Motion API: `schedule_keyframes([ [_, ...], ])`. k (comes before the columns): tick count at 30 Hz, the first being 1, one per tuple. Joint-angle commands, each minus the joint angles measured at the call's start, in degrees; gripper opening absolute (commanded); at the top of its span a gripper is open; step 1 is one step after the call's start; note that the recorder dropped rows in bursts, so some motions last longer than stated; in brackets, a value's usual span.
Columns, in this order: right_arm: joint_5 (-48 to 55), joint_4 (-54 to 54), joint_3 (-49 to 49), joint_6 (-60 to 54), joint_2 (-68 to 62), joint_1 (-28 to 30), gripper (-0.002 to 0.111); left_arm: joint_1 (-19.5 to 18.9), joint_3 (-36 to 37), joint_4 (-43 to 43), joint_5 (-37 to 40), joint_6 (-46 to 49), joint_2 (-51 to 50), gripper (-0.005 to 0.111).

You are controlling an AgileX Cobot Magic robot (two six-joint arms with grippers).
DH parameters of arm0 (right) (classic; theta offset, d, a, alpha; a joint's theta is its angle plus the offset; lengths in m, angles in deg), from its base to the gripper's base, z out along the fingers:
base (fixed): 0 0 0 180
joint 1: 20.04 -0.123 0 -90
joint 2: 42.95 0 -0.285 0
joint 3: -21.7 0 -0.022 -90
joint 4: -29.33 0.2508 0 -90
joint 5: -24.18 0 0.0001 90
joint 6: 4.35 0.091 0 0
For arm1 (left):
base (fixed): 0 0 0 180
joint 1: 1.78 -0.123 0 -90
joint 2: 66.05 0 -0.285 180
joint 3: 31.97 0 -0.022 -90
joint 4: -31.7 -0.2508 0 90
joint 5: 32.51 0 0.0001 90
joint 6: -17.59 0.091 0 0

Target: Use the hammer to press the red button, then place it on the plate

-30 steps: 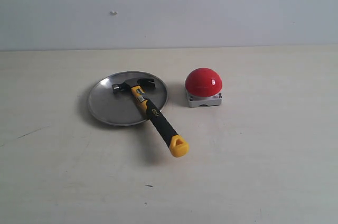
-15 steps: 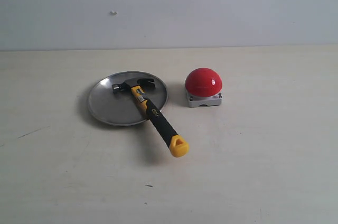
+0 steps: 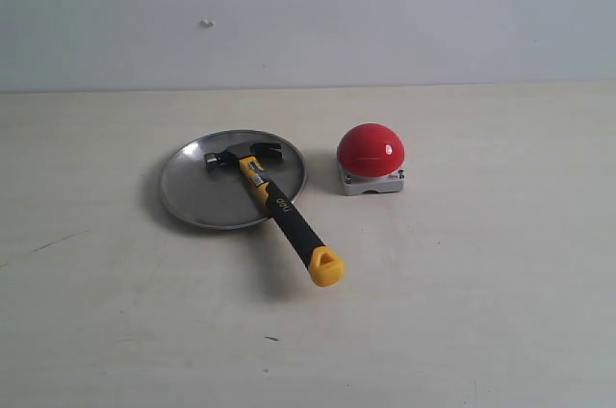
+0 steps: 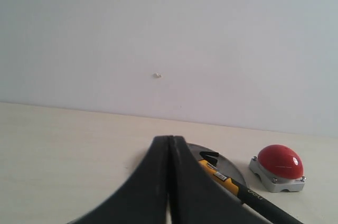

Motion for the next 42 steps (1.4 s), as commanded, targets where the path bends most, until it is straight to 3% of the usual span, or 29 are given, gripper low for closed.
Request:
schedule_keyframes([
  [1,0.0,0.3,-0.3,-0.5,0.4,0.4,0.000,0.0,0.2,-0.6,0.0,0.1,-0.3,0.000],
  [4,0.0,0.3,-0.3,-0.5,0.4,0.4,0.000,0.0,0.2,-4.7,-1.3,-0.8,-0.3,0.000],
  [8,0.0,0.3,-0.3,-0.5,0.4,0.4,0.000,0.0,0.2,-10.7,-5.1,-10.7,-0.3,0.000],
  [9,0.0,0.3,-0.3,-0.5,0.4,0.4,0.000,0.0,0.2,-20.5,-5.3,-19.6,-0.3,0.000],
  [13,-0.2,0.8,-0.3,-0.5,0.4,0.4,0.000,0.0,0.2,-47.1,-5.6,-41.1,-0.3,0.000],
  [14,-0.2,0.8,-0.3,-0.5,0.4,0.4,0.000,0.0,0.2,-61.1,-5.6,-54.4,-0.3,0.000],
  [19,-0.2,0.8,-0.3,-0.5,0.4,0.4,0.000,0.0,0.2,-86.4,-3.9,-79.3,-0.3,0.000],
  [21,-0.2,0.8,-0.3,-0.5,0.4,0.4,0.000,0.0,0.2,-91.5,-1.6,-79.7,-0.1,0.000],
  [24,-0.2,0.8,-0.3,-0.5,0.4,0.4,0.000,0.0,0.2,-94.5,2.0,-79.7,0.5,0.000],
  [42,-0.2,0.8,-0.3,-0.5,0.4,0.4,0.000,0.0,0.2,-94.5,2.0,-81.4,3.3,0.000],
])
